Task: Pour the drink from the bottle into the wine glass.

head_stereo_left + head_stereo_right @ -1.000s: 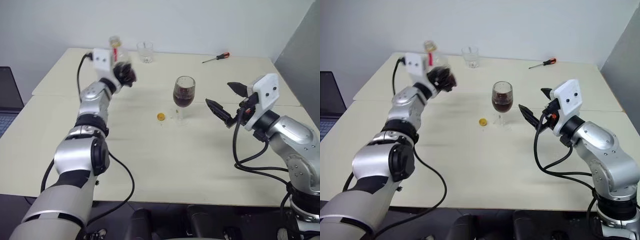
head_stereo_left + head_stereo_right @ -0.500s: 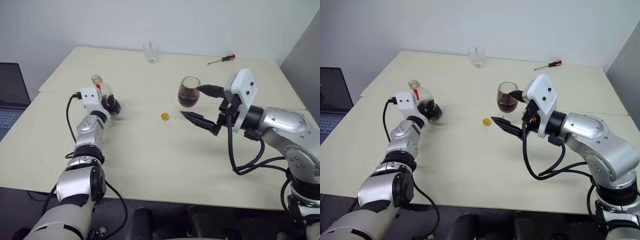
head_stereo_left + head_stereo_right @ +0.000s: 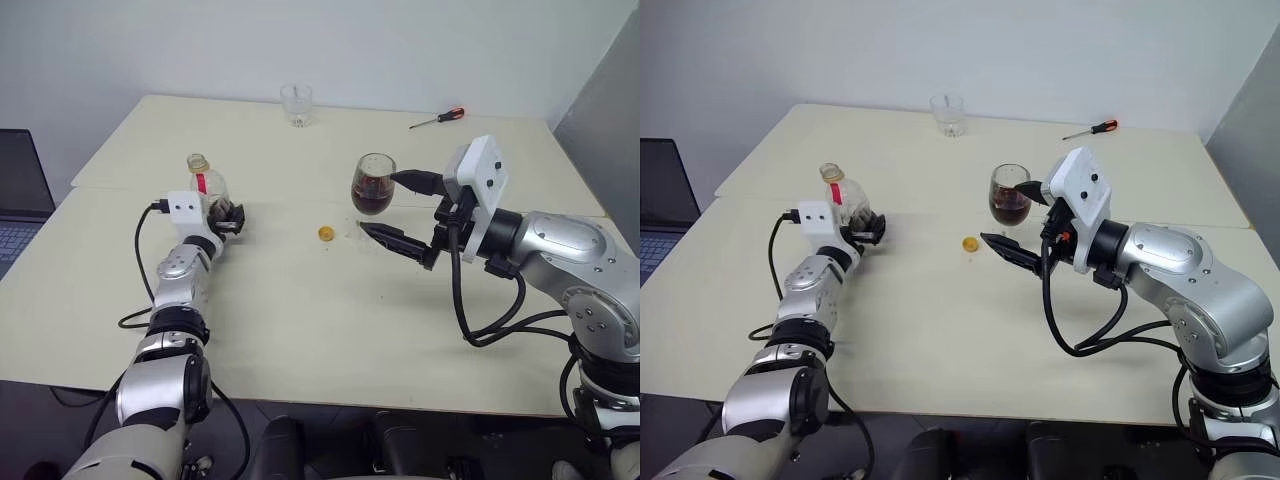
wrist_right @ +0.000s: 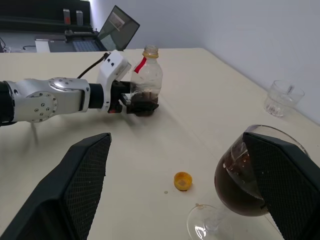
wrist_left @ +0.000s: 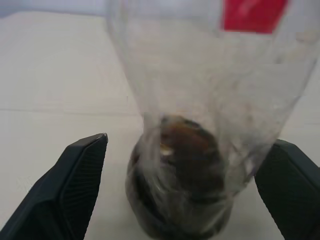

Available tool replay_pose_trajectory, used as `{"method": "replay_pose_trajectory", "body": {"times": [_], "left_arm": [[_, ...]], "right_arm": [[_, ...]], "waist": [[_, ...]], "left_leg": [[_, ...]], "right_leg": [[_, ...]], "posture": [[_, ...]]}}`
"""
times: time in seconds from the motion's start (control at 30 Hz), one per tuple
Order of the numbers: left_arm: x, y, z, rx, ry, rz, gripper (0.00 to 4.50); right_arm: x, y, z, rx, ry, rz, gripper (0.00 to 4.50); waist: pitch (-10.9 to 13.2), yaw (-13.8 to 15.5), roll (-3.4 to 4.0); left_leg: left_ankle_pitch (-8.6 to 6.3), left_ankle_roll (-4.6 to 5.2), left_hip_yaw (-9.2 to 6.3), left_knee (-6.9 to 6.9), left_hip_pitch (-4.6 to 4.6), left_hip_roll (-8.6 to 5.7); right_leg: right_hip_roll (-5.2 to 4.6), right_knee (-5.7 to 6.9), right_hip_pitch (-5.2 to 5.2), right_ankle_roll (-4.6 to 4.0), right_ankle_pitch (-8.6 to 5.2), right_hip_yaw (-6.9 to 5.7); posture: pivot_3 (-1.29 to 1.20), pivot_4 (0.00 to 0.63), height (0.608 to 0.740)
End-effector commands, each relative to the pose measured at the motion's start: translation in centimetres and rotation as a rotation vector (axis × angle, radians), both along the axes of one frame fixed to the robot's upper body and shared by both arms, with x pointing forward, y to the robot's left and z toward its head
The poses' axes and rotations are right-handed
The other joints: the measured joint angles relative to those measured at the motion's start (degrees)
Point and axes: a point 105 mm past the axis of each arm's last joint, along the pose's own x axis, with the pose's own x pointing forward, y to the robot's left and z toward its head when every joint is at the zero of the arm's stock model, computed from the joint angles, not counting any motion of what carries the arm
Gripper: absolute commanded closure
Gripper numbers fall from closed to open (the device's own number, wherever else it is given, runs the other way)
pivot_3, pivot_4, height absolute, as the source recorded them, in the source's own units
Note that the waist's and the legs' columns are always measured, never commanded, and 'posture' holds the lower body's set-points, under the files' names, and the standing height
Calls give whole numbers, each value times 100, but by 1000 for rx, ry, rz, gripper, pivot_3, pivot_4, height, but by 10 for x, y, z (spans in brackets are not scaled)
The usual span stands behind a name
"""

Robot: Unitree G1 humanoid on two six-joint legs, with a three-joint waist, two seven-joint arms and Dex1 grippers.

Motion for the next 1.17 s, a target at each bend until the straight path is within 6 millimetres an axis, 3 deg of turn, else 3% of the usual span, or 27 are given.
{"method": "replay_pose_trajectory", "body": {"times": [0.03, 0.37, 0.5, 0.7, 0.97, 1.17], "left_arm": [[-6, 0, 16, 4, -57, -34, 24], [-53, -2, 17, -33, -60, -79, 24], [-73, -11, 25, -20, -41, -188, 24], [-110, -27, 62, 30, -37, -514, 24], [-127, -35, 128, 176, -38, -669, 24], [-133, -30, 142, 204, -21, -692, 24]], "right_arm": [[-3, -2, 10, 24, -48, 7, 0], [2, -7, 12, 10, -58, 20, 0], [3, -9, 9, 3, -53, 32, 0], [9, -26, 5, -12, 0, 60, 0], [28, -67, 3, -39, 41, 12, 0], [44, -98, -2, -40, 63, -76, 0]], "waist": [[0, 2, 0], [0, 7, 0], [0, 8, 0], [1, -2, 1], [3, 10, 3], [9, 2, 14]], "left_leg": [[0, 0, 0, -1, 0, 0], [0, 0, -2, 0, 1, 4], [0, 0, -6, 0, 4, 4], [0, 0, -6, -3, 8, 6], [-1, 2, -7, -6, 16, 4], [-1, 2, -5, -12, 18, 5]], "right_leg": [[0, 0, 0, 0, 0, 0], [-4, -2, 2, 0, 0, 1], [-3, -1, 7, -1, 0, -3], [-2, -7, 10, -2, -2, -5], [-2, -25, 25, -5, -7, -10], [-1, -32, 26, -6, -7, -8]], "posture": [[0, 150, 740], [0, 150, 740], [0, 150, 740], [0, 150, 740], [0, 150, 740], [0, 150, 740]]}}
